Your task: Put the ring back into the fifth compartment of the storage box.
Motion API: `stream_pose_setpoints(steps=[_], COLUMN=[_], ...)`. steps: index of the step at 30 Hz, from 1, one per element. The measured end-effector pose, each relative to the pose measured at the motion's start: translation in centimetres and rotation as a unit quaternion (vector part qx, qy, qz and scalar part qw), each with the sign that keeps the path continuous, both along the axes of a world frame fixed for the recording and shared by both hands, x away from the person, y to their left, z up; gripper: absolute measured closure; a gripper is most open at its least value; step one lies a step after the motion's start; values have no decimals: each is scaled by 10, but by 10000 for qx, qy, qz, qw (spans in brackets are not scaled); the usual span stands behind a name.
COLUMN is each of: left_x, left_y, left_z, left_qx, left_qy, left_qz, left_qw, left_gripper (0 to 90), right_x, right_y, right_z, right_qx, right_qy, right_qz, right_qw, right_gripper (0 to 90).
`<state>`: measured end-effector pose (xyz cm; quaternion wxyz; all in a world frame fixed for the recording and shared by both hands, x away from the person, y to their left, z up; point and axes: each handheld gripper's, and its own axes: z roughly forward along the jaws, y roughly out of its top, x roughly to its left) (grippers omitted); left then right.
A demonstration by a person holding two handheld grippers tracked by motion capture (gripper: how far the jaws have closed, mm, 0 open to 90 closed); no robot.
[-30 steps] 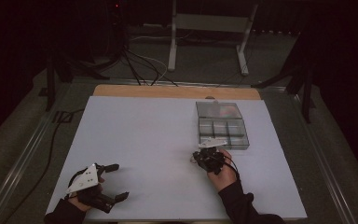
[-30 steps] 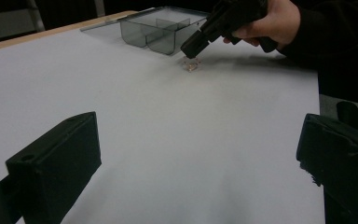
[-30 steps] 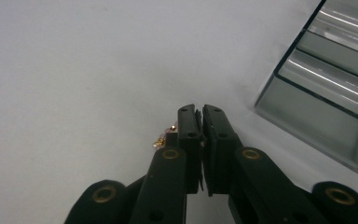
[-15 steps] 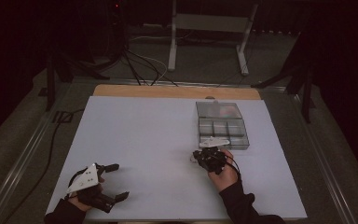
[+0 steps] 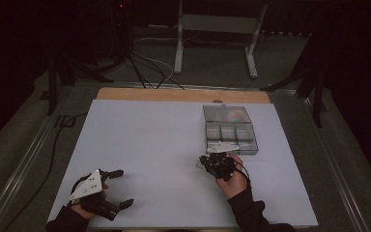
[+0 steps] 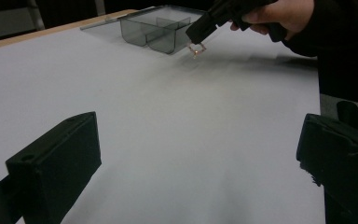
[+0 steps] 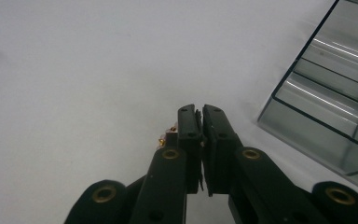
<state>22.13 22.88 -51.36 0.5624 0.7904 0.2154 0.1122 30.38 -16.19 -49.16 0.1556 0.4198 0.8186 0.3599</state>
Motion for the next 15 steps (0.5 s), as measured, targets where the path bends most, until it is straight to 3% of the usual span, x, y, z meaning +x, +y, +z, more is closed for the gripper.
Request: stream_pose_setpoints(steps=[15], left_x=[0], left_y=[0], left_z=[0], left_qx=[6], left_qy=[2], left_qz=[-4], left_qw=[10000], left_gripper=[10], right_x=[3], right_y=[-6], right_z=[9], right_qx=[28], right_qy=[-77], right_qz=[-72], right_qw=[9999], right_gripper=[870])
